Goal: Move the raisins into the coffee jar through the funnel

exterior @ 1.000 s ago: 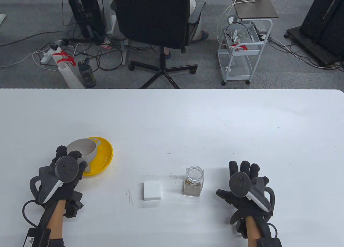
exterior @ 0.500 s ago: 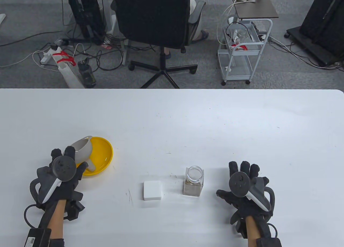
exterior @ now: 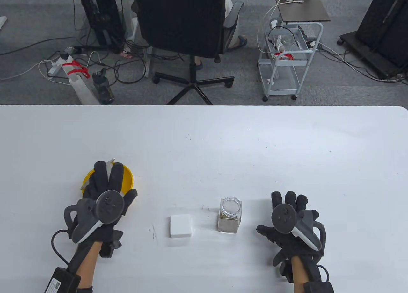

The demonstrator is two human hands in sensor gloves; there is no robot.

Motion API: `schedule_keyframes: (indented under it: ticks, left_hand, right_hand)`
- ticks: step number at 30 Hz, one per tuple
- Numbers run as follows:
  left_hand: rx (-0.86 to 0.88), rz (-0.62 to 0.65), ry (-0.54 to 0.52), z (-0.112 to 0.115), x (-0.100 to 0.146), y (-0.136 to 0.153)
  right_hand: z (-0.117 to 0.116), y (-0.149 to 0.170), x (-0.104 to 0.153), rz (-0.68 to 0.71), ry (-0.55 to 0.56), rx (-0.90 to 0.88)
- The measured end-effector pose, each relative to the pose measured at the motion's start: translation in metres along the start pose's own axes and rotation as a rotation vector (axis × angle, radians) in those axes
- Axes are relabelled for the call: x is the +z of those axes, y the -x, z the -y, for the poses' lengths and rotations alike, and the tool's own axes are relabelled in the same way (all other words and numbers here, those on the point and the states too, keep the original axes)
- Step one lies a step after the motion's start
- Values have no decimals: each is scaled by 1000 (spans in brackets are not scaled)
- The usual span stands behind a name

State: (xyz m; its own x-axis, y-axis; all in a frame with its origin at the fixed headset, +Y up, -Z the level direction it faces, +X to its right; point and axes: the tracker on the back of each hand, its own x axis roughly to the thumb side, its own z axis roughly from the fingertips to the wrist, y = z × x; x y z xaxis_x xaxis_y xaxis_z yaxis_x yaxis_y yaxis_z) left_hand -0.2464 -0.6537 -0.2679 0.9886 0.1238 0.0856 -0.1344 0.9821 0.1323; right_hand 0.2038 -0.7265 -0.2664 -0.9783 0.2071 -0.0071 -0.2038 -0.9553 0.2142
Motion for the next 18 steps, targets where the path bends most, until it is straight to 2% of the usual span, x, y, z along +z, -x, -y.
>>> schedule_keyframes:
  ticks: [2,6,9,13,18]
  left_hand:
    - [-4,68,8,8,0,-21]
    - [-44,125,39,21,3,-44]
    - [-54,142,37,33,7,-44]
    - [-99,115,103,48,8,-35]
    - [-130,101,109,51,10,-32]
  right_hand:
    - [0,0,0,1,0,-3]
    - [0,1,0,6,2,-9]
    - [-1,1,-1,7,-9,-14]
    - [0,2,-3,18,-47,-47]
    - [7,-1,0,133,-93,-185]
